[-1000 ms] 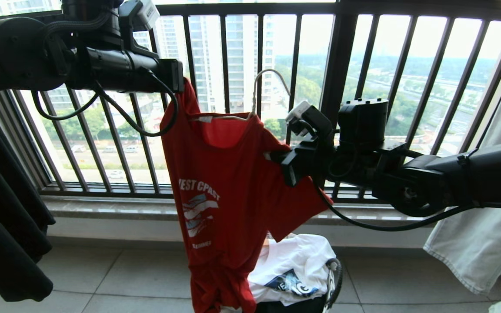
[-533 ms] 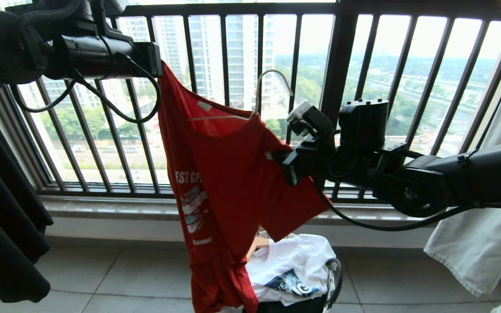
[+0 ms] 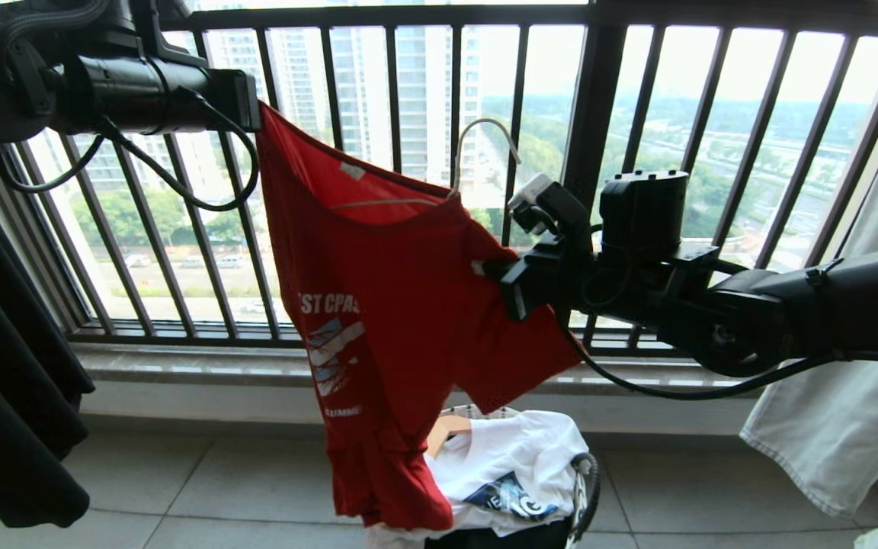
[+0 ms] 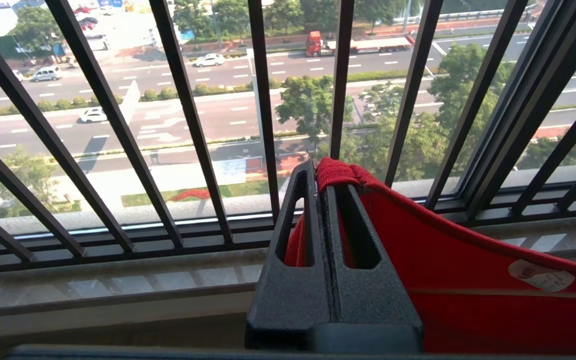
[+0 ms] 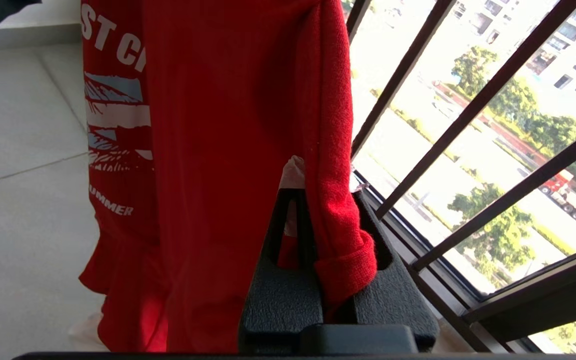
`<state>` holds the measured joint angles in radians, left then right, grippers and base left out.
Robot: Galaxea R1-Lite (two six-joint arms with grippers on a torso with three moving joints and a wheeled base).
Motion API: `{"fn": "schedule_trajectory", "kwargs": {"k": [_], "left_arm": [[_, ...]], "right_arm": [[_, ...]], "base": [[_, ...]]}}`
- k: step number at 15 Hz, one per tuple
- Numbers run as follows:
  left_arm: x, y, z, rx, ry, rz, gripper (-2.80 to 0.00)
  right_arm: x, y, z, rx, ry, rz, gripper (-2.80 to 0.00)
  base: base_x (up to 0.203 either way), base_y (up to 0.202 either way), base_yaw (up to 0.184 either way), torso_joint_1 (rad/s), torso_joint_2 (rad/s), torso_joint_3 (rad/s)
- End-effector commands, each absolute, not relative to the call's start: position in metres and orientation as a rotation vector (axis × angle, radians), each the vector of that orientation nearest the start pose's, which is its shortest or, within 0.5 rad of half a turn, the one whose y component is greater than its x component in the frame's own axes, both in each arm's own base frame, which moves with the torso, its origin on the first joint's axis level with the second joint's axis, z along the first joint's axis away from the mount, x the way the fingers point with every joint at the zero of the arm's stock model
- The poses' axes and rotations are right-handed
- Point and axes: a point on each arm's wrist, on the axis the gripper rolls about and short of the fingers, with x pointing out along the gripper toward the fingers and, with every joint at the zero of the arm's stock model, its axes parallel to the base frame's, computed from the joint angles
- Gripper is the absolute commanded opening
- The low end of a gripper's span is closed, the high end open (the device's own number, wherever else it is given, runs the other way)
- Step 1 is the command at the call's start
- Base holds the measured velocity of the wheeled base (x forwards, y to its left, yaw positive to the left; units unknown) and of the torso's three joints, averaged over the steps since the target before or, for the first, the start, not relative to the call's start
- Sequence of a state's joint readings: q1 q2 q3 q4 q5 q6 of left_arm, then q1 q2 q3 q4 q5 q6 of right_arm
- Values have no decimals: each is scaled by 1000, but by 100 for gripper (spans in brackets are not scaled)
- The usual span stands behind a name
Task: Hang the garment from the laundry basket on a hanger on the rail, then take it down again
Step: Hang the clothes on the clothes rack
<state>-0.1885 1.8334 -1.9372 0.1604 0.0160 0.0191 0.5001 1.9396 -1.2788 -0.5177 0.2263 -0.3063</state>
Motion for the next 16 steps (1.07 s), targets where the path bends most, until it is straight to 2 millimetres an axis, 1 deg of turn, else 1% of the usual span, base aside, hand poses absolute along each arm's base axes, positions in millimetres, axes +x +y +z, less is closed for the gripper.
{"fn": "schedule_trajectory", "kwargs": {"k": [1, 4, 5, 7, 9, 11, 13, 14, 15, 16], "left_arm": [[340, -68, 375, 22, 65, -182, -280], [338, -78, 367, 12, 101, -209, -280], [337, -80, 364, -27, 115, -213, -280], [333, -92, 353, -68, 166, -243, -280], [320, -113, 345, -93, 206, -279, -280], [309, -128, 343, -180, 226, -242, -280], [302, -131, 334, -258, 268, -232, -280], [299, -130, 334, -300, 277, -227, -280], [297, -130, 333, -335, 286, -223, -280], [298, -132, 327, -344, 306, -222, -280]], "right_arm": [[345, 192, 218, -315, 27, 737, -280], [354, 192, 211, -333, 43, 685, -280], [355, 192, 210, -332, 45, 685, -280], [355, 192, 210, -332, 46, 684, -280], [357, 192, 209, -333, 47, 668, -280], [359, 189, 210, -334, 47, 640, -280], [358, 187, 212, -335, 45, 627, -280], [358, 187, 212, -336, 48, 613, -280], [358, 189, 210, -338, 53, 606, -280], [358, 190, 209, -336, 55, 611, -280]], "base": [[0, 0, 0, 0, 0, 0], [0, 0, 0, 0, 0, 0], [0, 0, 0, 0, 0, 0], [0, 0, 0, 0, 0, 0], [0, 0, 0, 0, 0, 0], [0, 0, 0, 0, 0, 0], [0, 0, 0, 0, 0, 0], [0, 0, 0, 0, 0, 0], [0, 0, 0, 0, 0, 0], [0, 0, 0, 0, 0, 0]]}}
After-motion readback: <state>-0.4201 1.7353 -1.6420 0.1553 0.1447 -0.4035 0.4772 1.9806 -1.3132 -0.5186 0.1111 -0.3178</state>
